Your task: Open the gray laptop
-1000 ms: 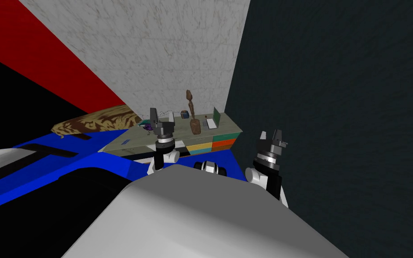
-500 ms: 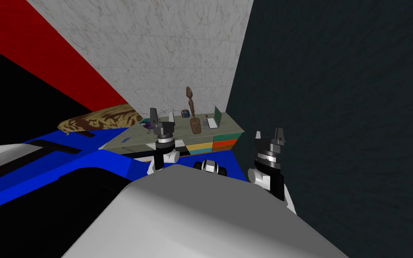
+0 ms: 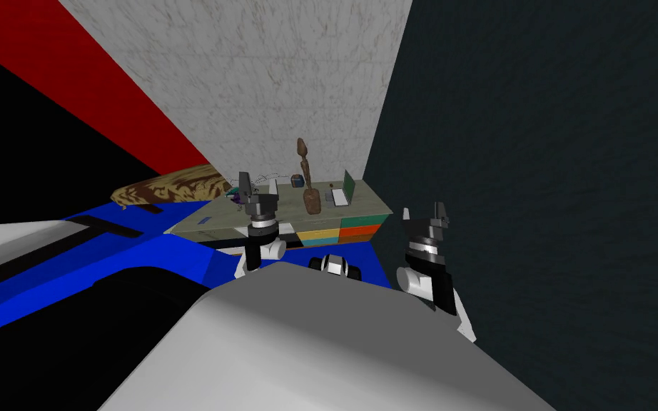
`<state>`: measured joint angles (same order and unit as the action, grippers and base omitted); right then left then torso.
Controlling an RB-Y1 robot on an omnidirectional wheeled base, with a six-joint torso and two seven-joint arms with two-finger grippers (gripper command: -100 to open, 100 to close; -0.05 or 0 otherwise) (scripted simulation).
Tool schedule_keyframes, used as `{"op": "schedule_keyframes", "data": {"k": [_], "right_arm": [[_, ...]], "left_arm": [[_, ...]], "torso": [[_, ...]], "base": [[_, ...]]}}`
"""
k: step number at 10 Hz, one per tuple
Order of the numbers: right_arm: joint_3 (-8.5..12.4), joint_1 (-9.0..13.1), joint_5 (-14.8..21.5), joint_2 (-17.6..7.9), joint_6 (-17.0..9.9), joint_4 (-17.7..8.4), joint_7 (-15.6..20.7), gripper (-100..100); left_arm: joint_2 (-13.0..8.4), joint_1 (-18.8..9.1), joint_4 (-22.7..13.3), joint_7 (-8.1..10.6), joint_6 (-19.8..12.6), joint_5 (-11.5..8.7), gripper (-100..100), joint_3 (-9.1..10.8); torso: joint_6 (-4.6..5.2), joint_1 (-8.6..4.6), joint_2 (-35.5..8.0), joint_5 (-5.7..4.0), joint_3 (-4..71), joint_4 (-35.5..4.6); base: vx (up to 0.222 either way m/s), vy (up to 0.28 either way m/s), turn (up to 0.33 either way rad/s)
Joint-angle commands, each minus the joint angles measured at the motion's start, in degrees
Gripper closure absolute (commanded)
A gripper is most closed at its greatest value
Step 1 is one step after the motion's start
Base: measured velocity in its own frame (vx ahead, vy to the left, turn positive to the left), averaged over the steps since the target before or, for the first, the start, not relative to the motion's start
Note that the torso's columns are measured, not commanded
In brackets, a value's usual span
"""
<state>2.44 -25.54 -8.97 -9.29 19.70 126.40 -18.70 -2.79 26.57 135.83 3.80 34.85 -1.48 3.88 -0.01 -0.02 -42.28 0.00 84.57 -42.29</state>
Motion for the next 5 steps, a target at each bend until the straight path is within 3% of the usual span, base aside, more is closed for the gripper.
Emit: {"op": "schedule_keyframes", "data": {"k": [1, 5], "right_arm": [[-0.24, 0.56, -0.88, -0.98, -2.2, 0.05, -4.21, -100], [-0.51, 1.45, -2.11, -2.13, -4.93, -0.14, -9.73, -100]], "left_arm": [[0.0, 0.0, 0.0, 0.0, 0.0, 0.0, 0, 0.0], [0.0, 0.0, 0.0, 0.0, 0.0, 0.0, 0, 0.0]], "torso": [[0.03, 0.02, -0.02, 0.0, 0.0, 0.0], [0.02, 0.04, 0.01, 0.01, 0.02, 0.01]], "base": [[0.034, -0.03, 0.061], [0.037, -0.027, 0.075]]}}
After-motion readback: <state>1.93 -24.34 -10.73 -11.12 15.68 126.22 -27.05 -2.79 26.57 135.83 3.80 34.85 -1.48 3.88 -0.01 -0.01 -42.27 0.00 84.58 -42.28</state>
